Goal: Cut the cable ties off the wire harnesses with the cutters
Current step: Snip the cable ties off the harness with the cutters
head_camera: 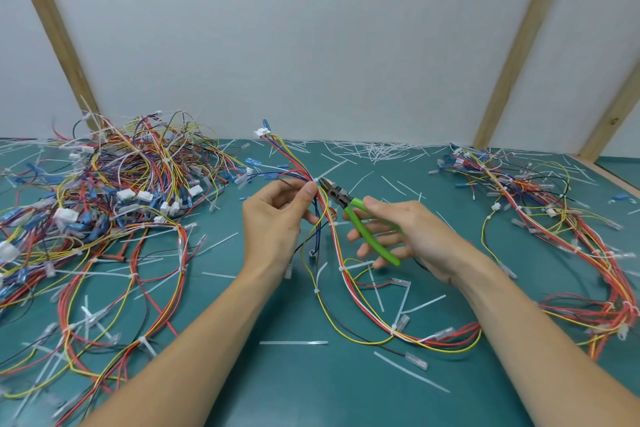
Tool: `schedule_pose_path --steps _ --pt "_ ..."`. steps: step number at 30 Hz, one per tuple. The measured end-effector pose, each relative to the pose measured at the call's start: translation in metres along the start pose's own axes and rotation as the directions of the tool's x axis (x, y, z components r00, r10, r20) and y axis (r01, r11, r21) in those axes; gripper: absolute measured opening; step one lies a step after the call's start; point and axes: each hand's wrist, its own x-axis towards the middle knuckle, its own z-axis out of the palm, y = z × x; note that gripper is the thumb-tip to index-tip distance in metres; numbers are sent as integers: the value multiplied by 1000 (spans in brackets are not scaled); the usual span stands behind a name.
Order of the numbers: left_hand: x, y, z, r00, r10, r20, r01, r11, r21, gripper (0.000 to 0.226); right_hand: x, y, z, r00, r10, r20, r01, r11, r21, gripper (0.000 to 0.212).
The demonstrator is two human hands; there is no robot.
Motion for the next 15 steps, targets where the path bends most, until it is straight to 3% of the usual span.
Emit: schedule_pose_path --steps 15 --pt "1 -2 -2 999 -44 -6 44 999 23 11 1 1 0 995 -68 -71 65 997 -39 36"
